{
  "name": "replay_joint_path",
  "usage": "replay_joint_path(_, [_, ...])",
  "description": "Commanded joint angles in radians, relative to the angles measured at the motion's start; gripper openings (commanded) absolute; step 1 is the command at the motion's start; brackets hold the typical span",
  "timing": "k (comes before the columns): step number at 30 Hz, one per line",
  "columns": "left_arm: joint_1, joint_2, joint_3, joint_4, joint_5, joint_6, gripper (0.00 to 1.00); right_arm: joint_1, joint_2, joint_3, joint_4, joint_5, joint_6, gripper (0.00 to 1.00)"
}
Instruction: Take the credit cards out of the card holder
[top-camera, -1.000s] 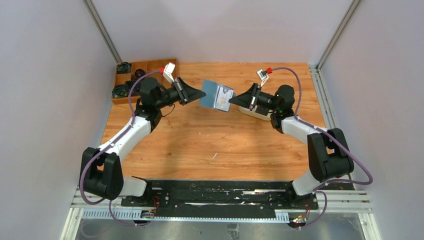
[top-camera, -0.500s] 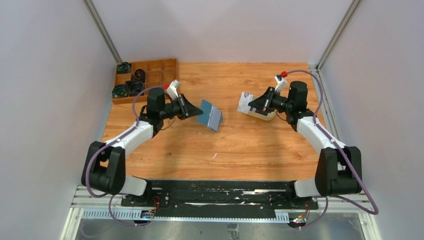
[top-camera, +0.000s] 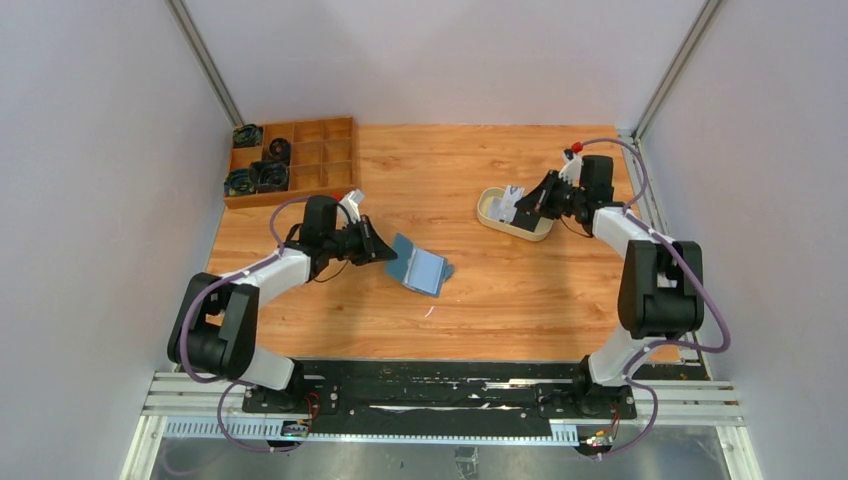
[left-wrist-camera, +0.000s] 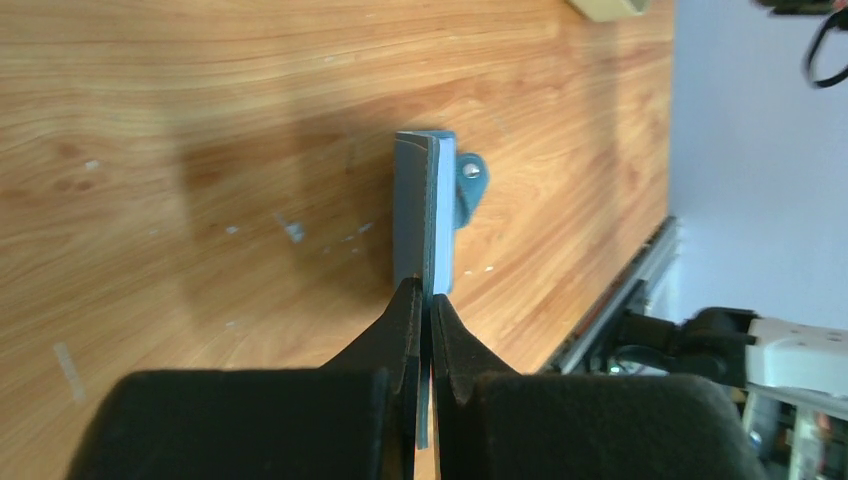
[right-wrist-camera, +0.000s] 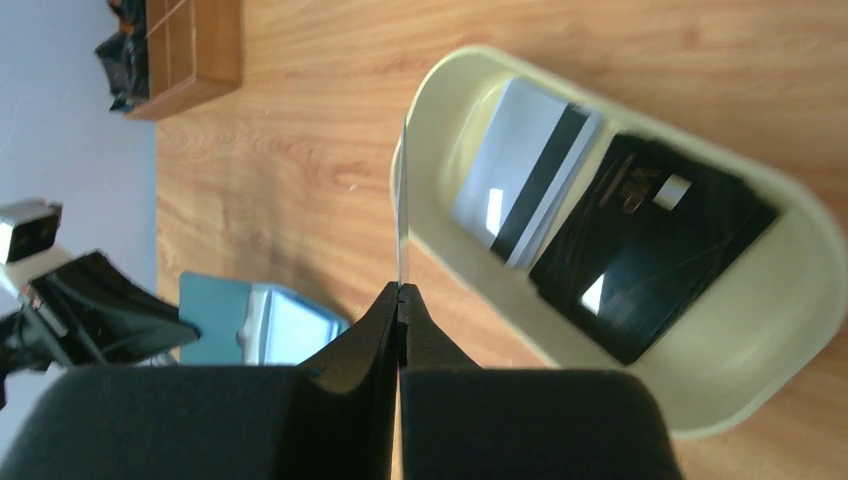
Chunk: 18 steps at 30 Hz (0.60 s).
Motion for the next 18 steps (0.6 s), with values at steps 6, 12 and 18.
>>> replay_joint_path(6, [-0.007, -0.092, 0.056, -0.300, -0.206, 0.168, 0.00, -0.024, 0.232, 0.237, -0.012, 0.057, 0.032, 0.00])
replay_joint_path(12, [-0.016, -0.110, 0.050, -0.381, -0.297, 0.175, 0.00, -0.010, 0.279, 0.222, 0.045, 0.047, 0.079, 0.00])
replay_joint_path(18, [-0.016, -0.098, 0.033, -0.395, -0.374, 0.155, 0.00, 0.021, 0.303, 0.212, 0.043, 0.045, 0.074, 0.00])
